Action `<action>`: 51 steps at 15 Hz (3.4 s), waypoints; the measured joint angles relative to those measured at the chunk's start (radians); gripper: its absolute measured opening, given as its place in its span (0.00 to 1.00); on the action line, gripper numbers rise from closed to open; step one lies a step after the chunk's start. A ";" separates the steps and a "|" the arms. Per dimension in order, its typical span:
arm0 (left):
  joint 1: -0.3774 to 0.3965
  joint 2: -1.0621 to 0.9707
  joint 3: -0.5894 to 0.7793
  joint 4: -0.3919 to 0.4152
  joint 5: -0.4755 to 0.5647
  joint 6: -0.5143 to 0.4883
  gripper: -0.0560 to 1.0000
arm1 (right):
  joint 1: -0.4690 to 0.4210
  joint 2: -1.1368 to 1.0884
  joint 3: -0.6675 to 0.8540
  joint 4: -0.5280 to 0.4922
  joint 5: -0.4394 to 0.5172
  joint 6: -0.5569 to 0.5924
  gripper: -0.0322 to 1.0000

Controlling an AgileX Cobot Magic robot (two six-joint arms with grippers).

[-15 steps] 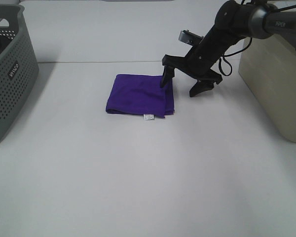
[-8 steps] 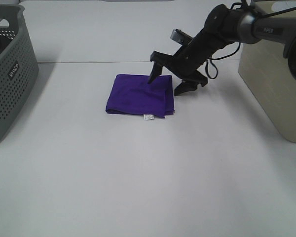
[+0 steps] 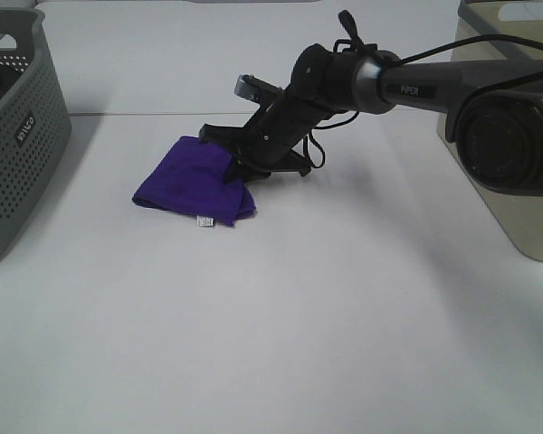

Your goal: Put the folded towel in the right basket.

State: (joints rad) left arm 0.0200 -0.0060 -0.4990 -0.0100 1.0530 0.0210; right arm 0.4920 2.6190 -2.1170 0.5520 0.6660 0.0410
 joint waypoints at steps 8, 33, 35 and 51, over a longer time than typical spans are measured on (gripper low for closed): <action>0.000 0.000 0.000 0.000 0.000 0.000 0.99 | -0.002 -0.072 -0.187 -0.047 0.349 0.004 0.12; 0.000 0.000 0.000 0.000 0.000 0.000 0.99 | -0.706 -0.457 -0.101 -0.447 0.556 -0.041 0.81; 0.000 0.000 0.000 0.000 0.000 0.000 0.99 | -0.706 -0.457 -0.101 -0.440 0.556 -0.056 0.92; 0.000 0.000 0.000 0.000 0.000 0.000 0.99 | -0.512 -0.703 -0.116 -0.486 0.557 -0.118 0.96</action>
State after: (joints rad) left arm 0.0200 -0.0060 -0.4990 -0.0100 1.0530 0.0210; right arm -0.0200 1.9160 -2.2330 0.0660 1.2230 -0.0770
